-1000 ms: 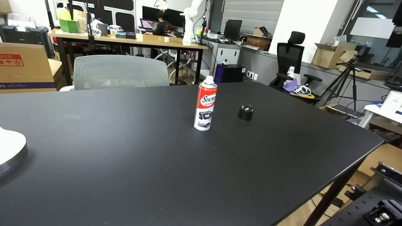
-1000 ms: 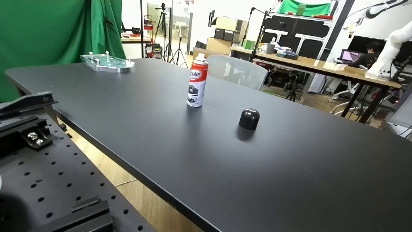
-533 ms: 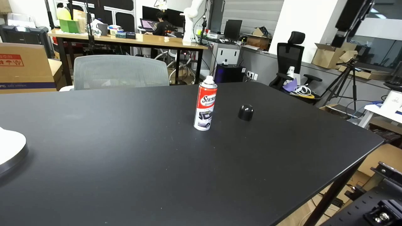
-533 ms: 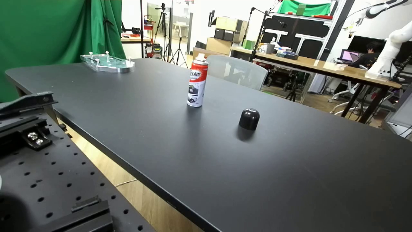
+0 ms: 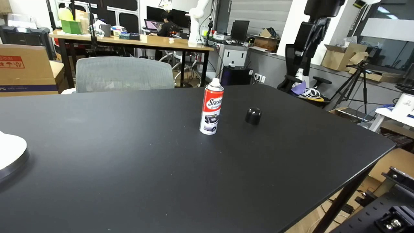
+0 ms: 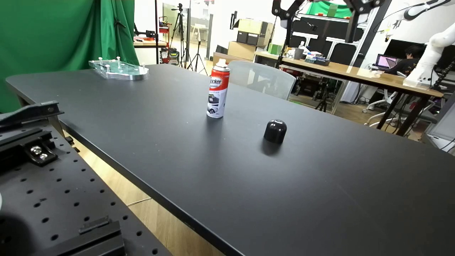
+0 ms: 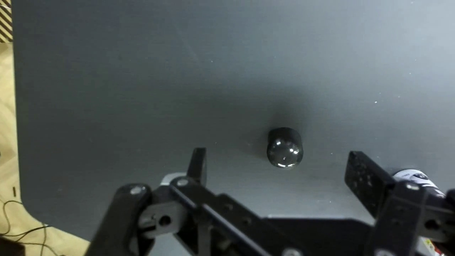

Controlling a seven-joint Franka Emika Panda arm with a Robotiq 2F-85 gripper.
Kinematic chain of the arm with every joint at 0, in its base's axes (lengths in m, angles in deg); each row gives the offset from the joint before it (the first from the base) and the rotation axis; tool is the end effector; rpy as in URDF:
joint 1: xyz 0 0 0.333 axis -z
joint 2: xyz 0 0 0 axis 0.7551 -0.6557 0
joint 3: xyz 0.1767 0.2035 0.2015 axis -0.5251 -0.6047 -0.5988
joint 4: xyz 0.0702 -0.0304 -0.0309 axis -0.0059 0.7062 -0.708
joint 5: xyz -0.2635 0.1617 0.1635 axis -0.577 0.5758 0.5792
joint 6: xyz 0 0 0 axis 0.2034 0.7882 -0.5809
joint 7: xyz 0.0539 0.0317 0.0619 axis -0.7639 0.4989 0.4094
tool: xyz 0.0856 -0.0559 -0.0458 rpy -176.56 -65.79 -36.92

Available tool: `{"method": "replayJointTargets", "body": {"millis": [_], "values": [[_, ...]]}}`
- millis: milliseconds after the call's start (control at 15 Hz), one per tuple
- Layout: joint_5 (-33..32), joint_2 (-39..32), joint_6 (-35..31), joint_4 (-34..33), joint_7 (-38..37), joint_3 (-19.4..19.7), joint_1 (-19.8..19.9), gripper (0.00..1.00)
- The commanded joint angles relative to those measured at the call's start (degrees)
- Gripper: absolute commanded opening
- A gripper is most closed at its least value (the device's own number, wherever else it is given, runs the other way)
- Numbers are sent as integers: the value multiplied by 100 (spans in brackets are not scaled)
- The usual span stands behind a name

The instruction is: Put the black lid on top of the spray can

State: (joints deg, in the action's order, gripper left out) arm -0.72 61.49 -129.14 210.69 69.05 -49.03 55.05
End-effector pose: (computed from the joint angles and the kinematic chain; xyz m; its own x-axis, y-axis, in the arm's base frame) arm 0.4108 -0.1417 0.3943 0.9321 0.3591 0.0469 0.3433 -0.9174 0.2013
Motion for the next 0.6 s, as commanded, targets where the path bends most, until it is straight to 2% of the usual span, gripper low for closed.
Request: {"method": "replayJointTargets", "body": {"millis": [0, 67, 133, 400, 533], "values": [[619, -753, -10, -578, 400, -99, -46, 100], [782, -844, 59, -655, 526, -151, -23, 100], [518, -579, -22, -346, 307, -196, 63, 100], [674, -850, -19, -542, 432, -259, 77, 100], [531, -994, -157, -577, -53, -297, 74, 100]]}}
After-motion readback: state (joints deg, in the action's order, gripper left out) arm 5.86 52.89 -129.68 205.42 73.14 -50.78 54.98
